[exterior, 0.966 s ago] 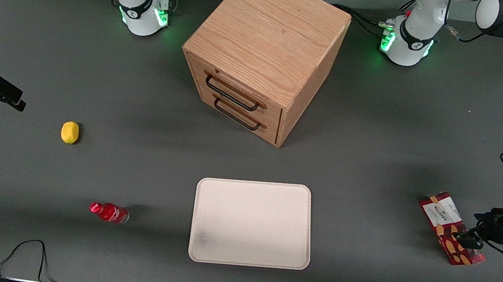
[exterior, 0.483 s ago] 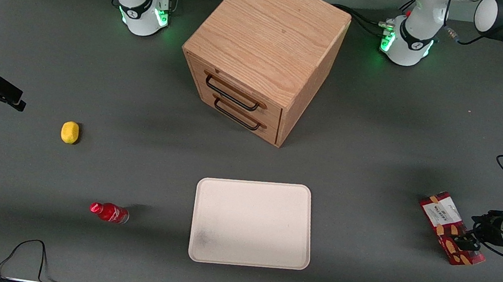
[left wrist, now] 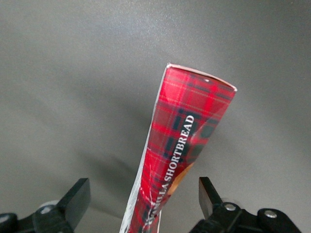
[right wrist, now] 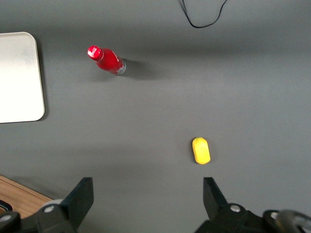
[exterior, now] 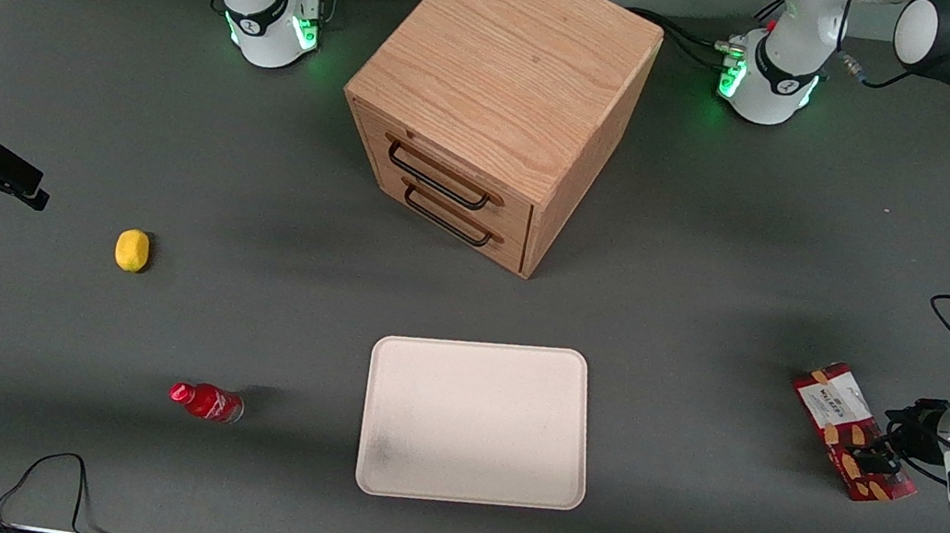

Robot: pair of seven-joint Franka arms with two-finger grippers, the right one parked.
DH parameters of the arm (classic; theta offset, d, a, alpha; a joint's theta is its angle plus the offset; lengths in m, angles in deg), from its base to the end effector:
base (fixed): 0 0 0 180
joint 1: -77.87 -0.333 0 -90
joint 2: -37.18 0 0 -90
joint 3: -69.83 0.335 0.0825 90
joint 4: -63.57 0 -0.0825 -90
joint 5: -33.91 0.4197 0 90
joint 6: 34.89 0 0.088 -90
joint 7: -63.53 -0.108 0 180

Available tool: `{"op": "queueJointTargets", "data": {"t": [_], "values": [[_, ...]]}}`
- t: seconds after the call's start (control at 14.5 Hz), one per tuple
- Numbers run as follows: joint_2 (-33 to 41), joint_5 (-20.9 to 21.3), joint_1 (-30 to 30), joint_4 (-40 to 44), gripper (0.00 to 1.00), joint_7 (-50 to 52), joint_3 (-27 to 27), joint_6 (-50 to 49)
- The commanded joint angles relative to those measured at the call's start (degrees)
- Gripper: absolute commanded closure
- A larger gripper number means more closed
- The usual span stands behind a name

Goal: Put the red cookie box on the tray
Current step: 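Lower the left gripper onto the box's end and close on it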

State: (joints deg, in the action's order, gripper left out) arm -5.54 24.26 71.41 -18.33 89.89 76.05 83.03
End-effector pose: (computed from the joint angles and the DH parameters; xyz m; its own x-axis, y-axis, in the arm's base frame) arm 0.7421 0.1426 0.2375 0.7297 0.6712 -0.1304 0.6777 -0.7353 0.0084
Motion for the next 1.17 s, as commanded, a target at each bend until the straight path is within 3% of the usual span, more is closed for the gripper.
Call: {"op": "queueJointTargets", "data": {"t": [0.0,0.07,0.21,0.83,1.1], "values": [[0.5,0.2,0.0,-1.2,0.07,0.8,-0.1,1.1],[0.5,0.2,0.0,-1.2,0.26,0.8,-0.1,1.1],[0.6,0.2,0.0,-1.4,0.98,0.8,-0.1,1.0],[1.8,0.3,0.6,-1.0,1.0,1.0,0.0,-1.3],[7.7,3.1,0.4,2.5,1.0,1.1,0.0,-10.0]]}}
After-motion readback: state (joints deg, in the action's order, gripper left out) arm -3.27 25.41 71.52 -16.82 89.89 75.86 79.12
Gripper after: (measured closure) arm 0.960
